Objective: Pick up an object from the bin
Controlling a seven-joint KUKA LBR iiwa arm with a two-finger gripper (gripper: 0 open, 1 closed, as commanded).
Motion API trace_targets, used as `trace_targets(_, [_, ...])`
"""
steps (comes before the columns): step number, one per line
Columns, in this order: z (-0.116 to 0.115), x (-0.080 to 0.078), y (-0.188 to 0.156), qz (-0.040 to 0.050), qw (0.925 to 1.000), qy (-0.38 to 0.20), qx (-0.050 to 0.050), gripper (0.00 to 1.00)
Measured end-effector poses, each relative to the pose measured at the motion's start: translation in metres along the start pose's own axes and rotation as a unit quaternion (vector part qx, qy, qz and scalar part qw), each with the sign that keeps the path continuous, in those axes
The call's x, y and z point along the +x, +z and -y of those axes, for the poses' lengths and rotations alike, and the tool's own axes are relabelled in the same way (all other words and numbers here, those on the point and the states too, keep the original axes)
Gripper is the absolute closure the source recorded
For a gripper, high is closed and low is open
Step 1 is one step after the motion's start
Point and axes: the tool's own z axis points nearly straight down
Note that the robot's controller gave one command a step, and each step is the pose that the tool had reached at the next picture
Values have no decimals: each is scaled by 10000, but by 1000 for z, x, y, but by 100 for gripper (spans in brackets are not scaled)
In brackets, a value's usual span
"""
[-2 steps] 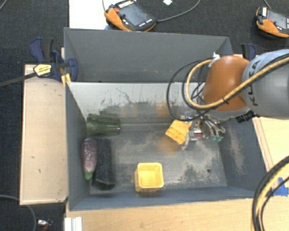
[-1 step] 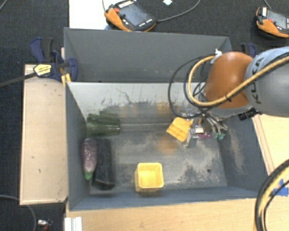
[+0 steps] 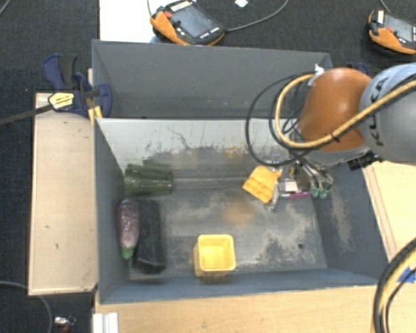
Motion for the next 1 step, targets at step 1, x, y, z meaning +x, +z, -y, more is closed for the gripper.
trace_targets(1, [0,-1,-39,20,10000,-1,1,100])
